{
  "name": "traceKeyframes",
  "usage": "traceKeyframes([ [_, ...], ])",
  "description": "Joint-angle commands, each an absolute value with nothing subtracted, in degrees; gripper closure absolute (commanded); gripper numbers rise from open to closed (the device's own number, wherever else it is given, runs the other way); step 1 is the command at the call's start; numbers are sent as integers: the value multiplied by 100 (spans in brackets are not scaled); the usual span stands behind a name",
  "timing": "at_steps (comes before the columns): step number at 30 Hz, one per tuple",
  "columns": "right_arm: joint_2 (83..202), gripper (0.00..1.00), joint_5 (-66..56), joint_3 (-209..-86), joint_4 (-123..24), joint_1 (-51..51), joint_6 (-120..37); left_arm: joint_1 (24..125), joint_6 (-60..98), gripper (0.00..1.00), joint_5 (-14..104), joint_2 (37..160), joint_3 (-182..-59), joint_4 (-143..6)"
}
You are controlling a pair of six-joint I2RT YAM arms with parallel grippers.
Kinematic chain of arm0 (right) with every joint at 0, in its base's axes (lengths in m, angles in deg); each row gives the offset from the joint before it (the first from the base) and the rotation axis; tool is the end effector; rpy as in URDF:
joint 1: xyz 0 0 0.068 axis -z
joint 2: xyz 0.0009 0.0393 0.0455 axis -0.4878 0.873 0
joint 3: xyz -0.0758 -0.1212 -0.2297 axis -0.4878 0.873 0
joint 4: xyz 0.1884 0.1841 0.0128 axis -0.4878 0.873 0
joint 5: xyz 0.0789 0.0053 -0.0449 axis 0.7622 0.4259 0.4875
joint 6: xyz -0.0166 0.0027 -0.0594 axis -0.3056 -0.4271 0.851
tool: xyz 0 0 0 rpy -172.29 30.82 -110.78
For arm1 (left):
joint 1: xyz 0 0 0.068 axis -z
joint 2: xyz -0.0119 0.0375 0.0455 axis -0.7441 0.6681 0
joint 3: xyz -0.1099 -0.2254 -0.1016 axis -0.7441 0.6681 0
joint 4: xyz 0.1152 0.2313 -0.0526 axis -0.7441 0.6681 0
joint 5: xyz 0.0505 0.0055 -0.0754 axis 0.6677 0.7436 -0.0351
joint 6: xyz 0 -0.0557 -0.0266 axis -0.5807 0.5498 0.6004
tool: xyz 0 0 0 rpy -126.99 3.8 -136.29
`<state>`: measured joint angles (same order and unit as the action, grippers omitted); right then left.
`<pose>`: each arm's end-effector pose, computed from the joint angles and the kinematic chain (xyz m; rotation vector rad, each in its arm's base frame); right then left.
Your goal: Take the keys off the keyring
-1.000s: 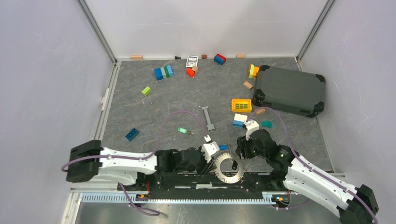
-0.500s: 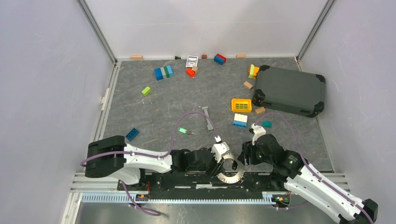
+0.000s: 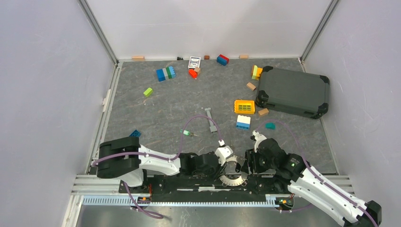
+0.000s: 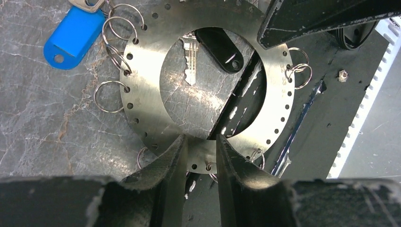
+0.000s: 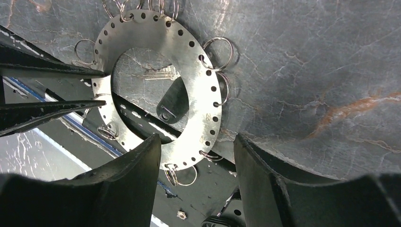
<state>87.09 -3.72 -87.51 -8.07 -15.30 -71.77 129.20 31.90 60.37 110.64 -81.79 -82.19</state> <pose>0.0745 0.0837 0.1466 -0.2397 2.6365 0.7519 0.0517 -0.2920 0.1336 1.0621 2.1310 -0.8203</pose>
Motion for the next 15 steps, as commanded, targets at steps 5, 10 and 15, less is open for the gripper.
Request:
traceKeyframes([
  [5,8672,38,-227,-8620,-655,-1510,-7382,12933,3692,64,6005,11492,-8473,-8136],
  [10,8491,43,12,-8290,-878,-1510,-7660,12936,3834,64,5968,11532,-8303,-8332],
  [15,8339,45,196,-7959,-1078,-1512,-7936,12937,3825,64,5944,11579,-8319,-8334],
])
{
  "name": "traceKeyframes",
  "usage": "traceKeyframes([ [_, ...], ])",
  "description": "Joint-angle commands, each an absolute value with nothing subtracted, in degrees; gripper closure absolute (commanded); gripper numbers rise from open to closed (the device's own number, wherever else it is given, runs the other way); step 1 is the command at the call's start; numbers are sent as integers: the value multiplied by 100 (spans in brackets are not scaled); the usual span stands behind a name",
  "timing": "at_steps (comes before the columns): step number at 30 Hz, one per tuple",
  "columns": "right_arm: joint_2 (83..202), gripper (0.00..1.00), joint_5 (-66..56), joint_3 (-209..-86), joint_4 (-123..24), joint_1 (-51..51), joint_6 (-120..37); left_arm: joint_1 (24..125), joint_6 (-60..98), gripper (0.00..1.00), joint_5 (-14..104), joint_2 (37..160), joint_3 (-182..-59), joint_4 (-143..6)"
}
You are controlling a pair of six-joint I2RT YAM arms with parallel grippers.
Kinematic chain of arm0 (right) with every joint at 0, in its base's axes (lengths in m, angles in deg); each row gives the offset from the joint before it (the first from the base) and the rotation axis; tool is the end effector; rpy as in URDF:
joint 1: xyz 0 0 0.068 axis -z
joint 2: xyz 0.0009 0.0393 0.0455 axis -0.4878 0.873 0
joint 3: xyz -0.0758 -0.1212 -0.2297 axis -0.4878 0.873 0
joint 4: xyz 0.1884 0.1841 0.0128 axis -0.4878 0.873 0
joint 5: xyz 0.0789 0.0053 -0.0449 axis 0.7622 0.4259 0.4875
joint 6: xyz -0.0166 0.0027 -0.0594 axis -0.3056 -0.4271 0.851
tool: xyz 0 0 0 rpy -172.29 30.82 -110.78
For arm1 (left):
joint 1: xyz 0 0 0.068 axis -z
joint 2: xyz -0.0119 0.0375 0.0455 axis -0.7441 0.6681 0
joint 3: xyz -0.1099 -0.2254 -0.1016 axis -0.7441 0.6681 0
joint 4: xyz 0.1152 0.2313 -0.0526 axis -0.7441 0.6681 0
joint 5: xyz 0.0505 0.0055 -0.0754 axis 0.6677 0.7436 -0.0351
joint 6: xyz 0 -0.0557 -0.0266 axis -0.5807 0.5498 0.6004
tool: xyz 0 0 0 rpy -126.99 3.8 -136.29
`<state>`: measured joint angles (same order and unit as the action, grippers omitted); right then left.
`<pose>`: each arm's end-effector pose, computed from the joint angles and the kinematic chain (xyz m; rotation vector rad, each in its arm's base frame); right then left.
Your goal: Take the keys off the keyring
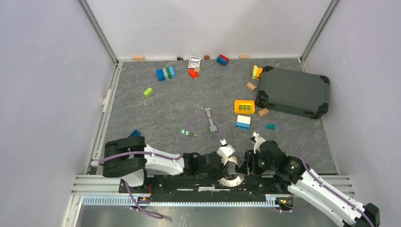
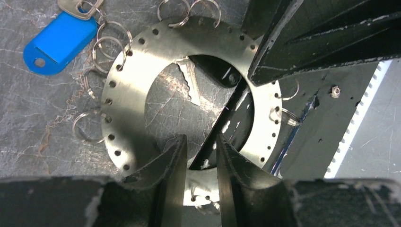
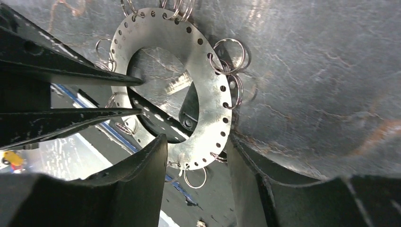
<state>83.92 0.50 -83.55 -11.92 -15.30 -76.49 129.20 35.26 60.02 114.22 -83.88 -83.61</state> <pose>0.0713 0.0852 0.1345 -0.1732 2.6326 0.8963 0.0532 -0.3038 0.1286 1.0087 2.1733 -0.8518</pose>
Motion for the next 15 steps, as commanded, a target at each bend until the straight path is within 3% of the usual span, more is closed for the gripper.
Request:
traceKeyframes([
  [1,8312,45,241,-7904,-1124,-1510,-7987,12937,3827,64,5917,11596,-8328,-8333],
  [7,8123,47,414,-7785,-1280,-1510,-8311,12936,3815,65,5918,11473,-8222,-8393],
  [15,7727,60,430,-7741,-1424,-1509,-8633,12935,3798,65,6246,10633,-7937,-8099],
])
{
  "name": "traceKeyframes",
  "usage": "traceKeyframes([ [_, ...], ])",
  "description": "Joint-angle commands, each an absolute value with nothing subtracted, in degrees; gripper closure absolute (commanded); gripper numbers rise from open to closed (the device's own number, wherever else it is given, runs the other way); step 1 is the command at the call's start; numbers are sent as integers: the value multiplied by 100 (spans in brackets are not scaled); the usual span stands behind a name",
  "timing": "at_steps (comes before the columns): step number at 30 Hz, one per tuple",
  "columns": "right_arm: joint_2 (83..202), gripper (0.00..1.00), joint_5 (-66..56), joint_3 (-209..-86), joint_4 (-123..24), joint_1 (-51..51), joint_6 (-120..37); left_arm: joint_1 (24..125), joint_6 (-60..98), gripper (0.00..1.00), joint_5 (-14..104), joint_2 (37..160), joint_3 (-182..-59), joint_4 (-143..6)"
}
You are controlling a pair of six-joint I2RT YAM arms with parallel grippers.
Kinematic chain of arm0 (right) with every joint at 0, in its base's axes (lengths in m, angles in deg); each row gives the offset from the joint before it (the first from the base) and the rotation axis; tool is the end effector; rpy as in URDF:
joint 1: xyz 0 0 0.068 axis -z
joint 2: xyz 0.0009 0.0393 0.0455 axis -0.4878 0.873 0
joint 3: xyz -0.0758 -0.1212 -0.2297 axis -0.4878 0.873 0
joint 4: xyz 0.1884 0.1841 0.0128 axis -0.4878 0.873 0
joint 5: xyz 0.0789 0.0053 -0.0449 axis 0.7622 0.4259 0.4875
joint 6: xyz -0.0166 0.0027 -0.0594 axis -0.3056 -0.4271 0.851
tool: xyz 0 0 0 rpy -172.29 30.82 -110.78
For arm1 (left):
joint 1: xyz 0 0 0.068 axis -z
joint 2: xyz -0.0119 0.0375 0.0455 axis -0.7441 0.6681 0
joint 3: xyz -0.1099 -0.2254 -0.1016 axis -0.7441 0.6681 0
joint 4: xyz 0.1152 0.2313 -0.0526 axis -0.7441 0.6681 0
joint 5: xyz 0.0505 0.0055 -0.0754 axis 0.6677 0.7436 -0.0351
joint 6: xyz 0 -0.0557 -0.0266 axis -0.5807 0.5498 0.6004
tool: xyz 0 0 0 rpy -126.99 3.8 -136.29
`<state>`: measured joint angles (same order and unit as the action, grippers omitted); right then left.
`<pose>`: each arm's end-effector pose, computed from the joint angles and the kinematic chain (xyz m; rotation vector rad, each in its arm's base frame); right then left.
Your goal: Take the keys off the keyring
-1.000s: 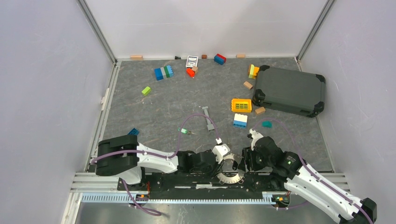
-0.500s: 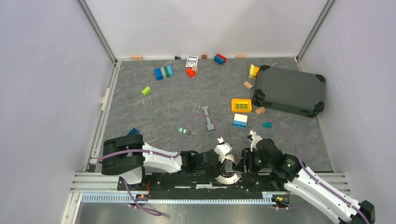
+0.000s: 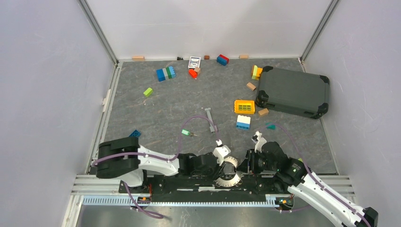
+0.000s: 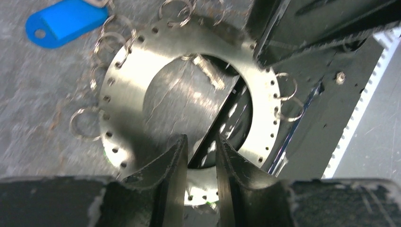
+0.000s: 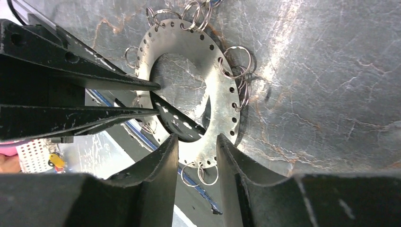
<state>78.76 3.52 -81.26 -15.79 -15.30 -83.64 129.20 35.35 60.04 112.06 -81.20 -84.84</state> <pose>0.0701 0.0874 0.1352 -0.0593 2.5687 1.0757 0.0516 -0.2934 0.1281 1.0013 2.1650 -0.8633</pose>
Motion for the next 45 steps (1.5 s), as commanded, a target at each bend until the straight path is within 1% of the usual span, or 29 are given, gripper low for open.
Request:
traceKeyframes([
  [1,7689,62,438,-7732,-1390,-1510,-8652,12933,3761,65,6362,10444,-7914,-7987],
  [4,7623,63,145,-7824,-1070,-1506,-8619,12912,3647,62,6758,9848,-7820,-7727],
  [7,7762,53,-338,-8040,-600,-1506,-8379,12746,3571,57,6898,9590,-7746,-7688],
  [11,7977,44,-245,-8217,-515,-1510,-8238,12483,3601,55,6796,9900,-7768,-7730],
  [14,8161,43,34,-8260,-441,-1510,-8117,12441,3647,55,6695,10328,-7879,-7727],
  [22,8306,44,538,-8392,-333,-1510,-8092,12437,3687,58,6127,10869,-8138,-7829],
  [26,8299,45,477,-8363,-288,-1506,-8105,12453,3750,60,5854,11053,-8143,-7930],
  [30,8104,45,419,-8062,-464,-1514,-8368,12482,3789,61,5715,11121,-8092,-8055],
  [35,7841,45,91,-7817,-552,-1510,-8673,12517,3793,62,5624,11221,-8141,-8055],
  [39,7418,47,46,-7537,-996,-1510,-9200,12572,3790,62,5567,11323,-8174,-8083],
  [45,6860,54,356,-6934,-1831,-1510,-9835,12609,3797,62,5520,11407,-8193,-8115],
])
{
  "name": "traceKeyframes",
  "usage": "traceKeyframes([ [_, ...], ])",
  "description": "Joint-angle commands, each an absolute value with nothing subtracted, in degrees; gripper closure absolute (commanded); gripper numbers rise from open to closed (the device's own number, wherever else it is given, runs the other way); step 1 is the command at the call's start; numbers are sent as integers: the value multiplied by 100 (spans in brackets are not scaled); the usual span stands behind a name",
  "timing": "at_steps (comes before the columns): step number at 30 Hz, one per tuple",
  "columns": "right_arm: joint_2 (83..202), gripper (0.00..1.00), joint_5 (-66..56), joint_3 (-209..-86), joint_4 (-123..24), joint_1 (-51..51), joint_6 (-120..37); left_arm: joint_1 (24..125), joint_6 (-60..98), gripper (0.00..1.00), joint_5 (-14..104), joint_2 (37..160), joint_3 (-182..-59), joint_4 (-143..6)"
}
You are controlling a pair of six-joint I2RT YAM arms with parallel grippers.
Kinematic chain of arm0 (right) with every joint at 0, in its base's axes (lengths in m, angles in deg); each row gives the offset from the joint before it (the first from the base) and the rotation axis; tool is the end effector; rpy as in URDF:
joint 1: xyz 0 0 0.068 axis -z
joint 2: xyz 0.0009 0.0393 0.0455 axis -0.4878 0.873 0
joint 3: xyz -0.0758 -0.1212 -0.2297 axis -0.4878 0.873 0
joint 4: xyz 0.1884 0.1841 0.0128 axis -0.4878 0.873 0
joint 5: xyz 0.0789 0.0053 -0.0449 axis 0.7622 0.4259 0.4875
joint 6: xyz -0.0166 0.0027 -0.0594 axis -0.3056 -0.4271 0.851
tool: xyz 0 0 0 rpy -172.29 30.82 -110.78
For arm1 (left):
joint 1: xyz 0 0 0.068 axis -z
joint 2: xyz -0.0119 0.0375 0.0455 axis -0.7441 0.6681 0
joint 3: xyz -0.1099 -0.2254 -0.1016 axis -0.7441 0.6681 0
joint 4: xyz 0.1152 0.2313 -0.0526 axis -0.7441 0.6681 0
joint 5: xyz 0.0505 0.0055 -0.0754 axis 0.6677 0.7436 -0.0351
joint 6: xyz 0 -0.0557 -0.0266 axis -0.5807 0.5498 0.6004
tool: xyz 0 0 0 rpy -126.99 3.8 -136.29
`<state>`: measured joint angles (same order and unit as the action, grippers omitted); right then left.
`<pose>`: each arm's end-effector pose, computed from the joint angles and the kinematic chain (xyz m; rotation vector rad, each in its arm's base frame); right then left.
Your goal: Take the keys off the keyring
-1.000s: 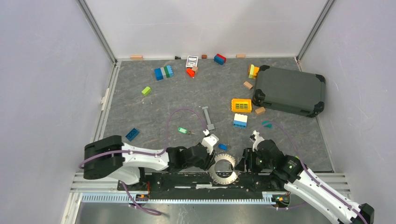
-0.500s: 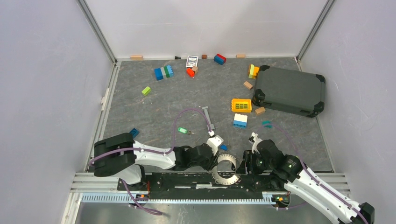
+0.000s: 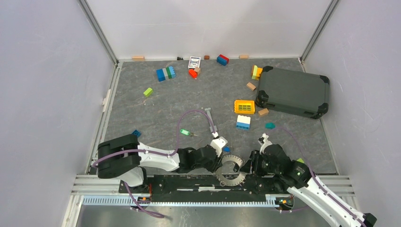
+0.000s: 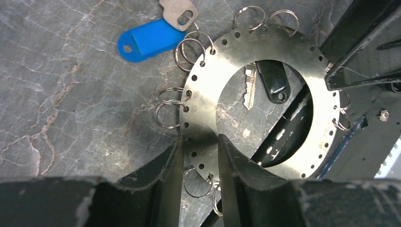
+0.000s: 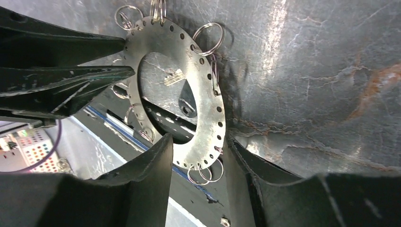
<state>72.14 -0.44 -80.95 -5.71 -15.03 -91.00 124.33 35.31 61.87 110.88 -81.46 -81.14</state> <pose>0.0609 0.0734 0.1275 0.1666 2.6359 0.9989 0.0768 -0.2835 0.1292 0.8973 2.2137 -0.7605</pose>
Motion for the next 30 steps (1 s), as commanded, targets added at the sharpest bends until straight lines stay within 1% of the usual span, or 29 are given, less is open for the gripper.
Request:
traceKeyframes([
  [1,6803,56,355,-6924,-1869,-1510,-9870,12609,3809,62,5514,11408,-8185,-8127],
  [4,6655,62,281,-7013,-1852,-1510,-9879,12611,3810,63,5517,11408,-8162,-8142],
  [13,6584,78,473,-7011,-2101,-1510,-9888,12607,3828,62,5534,11426,-8149,-8180],
  [19,6439,79,402,-6951,-2418,-1510,-10080,12611,3841,63,5536,11426,-8124,-8241],
  [30,6206,78,31,-6884,-2854,-1510,-10292,12612,3847,62,5528,11431,-8096,-8292],
])
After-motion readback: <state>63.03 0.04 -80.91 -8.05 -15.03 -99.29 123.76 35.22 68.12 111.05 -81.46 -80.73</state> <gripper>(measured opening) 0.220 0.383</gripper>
